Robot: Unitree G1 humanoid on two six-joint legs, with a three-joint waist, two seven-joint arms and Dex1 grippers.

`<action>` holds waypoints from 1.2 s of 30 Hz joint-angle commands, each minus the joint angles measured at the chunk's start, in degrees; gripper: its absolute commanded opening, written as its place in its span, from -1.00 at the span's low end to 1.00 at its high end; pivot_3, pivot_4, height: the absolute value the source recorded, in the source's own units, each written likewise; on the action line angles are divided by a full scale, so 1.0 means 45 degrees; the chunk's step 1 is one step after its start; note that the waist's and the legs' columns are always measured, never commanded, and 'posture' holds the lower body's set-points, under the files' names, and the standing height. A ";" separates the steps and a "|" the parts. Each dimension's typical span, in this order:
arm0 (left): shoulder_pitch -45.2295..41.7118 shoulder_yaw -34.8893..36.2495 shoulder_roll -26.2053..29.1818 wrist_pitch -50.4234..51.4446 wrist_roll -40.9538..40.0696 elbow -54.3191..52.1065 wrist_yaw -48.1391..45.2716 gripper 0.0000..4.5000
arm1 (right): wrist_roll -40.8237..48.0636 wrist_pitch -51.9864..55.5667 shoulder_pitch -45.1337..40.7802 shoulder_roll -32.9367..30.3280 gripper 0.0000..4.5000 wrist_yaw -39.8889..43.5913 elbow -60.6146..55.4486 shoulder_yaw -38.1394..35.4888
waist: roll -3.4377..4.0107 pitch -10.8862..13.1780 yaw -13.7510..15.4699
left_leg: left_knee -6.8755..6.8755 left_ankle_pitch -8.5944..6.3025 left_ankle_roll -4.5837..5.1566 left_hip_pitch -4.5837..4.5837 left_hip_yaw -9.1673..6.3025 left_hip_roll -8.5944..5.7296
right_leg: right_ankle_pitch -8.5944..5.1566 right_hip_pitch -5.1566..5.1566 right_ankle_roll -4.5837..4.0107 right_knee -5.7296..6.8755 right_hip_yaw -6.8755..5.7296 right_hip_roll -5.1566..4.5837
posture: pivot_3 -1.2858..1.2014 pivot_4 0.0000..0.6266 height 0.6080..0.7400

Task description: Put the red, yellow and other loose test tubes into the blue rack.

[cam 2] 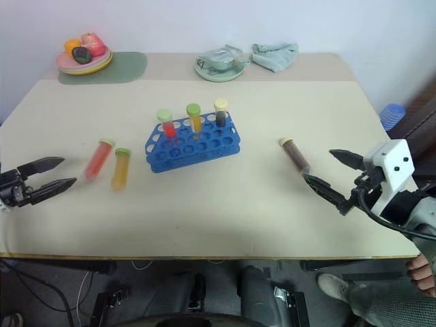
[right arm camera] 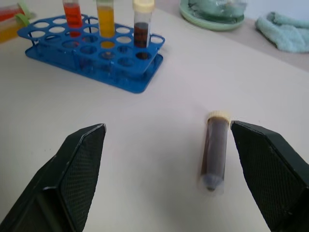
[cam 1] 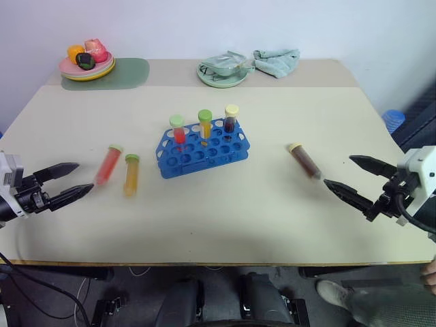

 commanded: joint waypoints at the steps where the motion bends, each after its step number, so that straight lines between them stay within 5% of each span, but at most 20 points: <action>1: 0.0108 0.0260 -0.0297 0.0872 -0.0874 -0.1577 -0.0036 0.95 | 0.0044 0.0896 -0.0456 -0.0267 0.89 -0.0958 -0.0024 0.0123 | -0.0001 0.0000 0.0000 | 0.0000 0.0000 0.0000 -0.0002 0.0000 0.0000 | 0.0000 0.0000 0.0000 -0.0001 0.0000 0.0000 | 0.03 -0.52 1.00; 9: -0.0203 -0.0692 -0.1329 0.3000 -0.2169 -0.5236 0.0150 0.95 | -0.0040 0.3284 -0.2807 -0.0920 0.89 -0.2161 0.1272 0.2173 | 0.0001 0.0001 -0.0014 | 0.0012 -0.0001 0.0003 -0.0007 0.0001 0.0000 | 0.0000 -0.0003 0.0000 -0.0001 0.0001 -0.0004 | 0.03 -0.52 1.00; 20: -0.1627 -0.3260 -0.2870 0.2768 -0.1503 -0.6948 0.0049 0.95 | -0.3833 0.3014 -0.9855 -0.0926 0.89 -0.0752 1.0043 0.8074 | 0.0032 0.0018 -0.0062 | 0.0012 0.0041 -0.0062 -0.0060 0.0021 -0.0001 | -0.0003 -0.0072 -0.0010 0.0010 -0.0005 0.0004 | 0.03 -0.52 1.00; 36: -0.2407 -0.5623 -0.2992 0.2773 -0.0346 -0.7198 -0.0708 0.95 | -0.7189 0.1805 -1.4884 0.1353 0.89 0.1890 1.6279 1.1080 | 0.0037 0.0020 -0.0058 | 0.0035 0.0048 -0.0076 -0.0096 0.0021 -0.0004 | -0.0002 -0.0093 -0.0007 0.0013 -0.0015 0.0006 | 0.03 -0.52 1.00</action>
